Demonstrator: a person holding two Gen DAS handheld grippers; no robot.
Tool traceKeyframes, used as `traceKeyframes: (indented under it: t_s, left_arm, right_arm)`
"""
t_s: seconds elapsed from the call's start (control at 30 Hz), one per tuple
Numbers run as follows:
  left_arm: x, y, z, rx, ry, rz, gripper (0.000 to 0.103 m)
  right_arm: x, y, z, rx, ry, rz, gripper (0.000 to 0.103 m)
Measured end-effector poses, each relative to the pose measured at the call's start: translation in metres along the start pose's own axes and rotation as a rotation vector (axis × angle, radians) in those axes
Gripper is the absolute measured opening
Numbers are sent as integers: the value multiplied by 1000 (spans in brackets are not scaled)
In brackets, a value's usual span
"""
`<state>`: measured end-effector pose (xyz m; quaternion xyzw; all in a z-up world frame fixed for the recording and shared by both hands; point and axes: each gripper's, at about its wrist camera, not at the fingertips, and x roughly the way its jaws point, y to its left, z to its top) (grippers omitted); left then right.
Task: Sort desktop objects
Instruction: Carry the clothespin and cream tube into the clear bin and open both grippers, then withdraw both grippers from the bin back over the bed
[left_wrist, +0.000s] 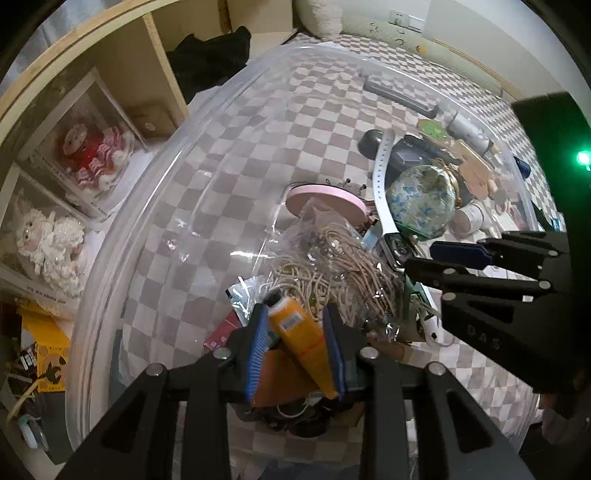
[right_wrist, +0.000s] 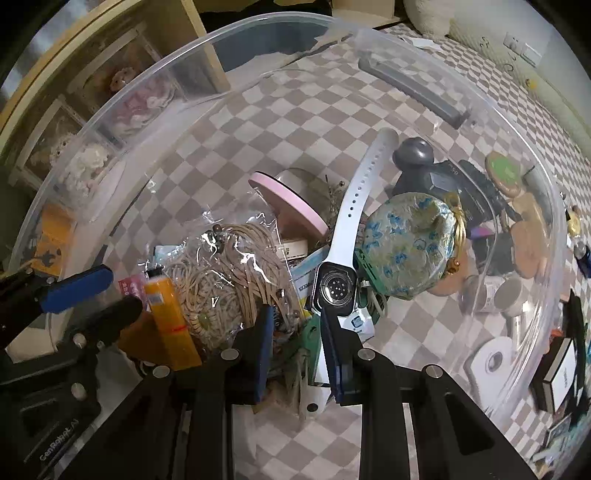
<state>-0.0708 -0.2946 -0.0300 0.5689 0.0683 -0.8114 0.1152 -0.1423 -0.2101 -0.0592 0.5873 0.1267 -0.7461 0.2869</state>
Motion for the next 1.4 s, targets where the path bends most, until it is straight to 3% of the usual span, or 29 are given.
traceKeyframes:
  t_s: [0.07, 0.23, 0.43, 0.5, 0.53, 0.57, 0.77, 0.97, 1.1, 1.2, 1.4]
  left_arm:
    - [-2, 1, 1, -9, -6, -7, 78]
    - [-2, -2, 0, 1, 3, 32, 81]
    - [-14, 0, -3, 20, -20, 73, 85]
    - [-19, 5, -5, 17, -28, 85, 86]
    - [-21, 8, -6, 15, -32, 91, 86]
    - [-24, 11, -7, 4, -35, 90, 86]
    - [-37, 16, -9, -31, -62, 80, 92]
    - [-62, 6, -8, -37, -116, 47, 92]
    - [-85, -8, -8, -14, -190, 41, 94]
    - [-107, -25, -10, 10, -269, 52, 103]
    - [-136, -64, -13, 65, -361, -2, 103]
  right_arm:
    - [0, 0, -1, 3, 1, 2, 26]
    - [-2, 1, -1, 2, -16, -20, 27]
    - [-13, 9, -1, -41, -61, -77, 64]
    - [-19, 12, 0, -53, -80, -121, 82]
    - [-22, 13, 0, -53, -89, -149, 100]
    - [-25, 12, 0, -47, -96, -142, 103]
    - [-49, 9, 1, -25, -142, -115, 103]
    - [-81, 8, -5, -35, -210, -120, 103]
    - [-111, 1, -14, -35, -279, -113, 103]
    - [-135, -8, -23, -30, -333, -107, 103]
    - [-181, -47, -58, 5, -452, -112, 103]
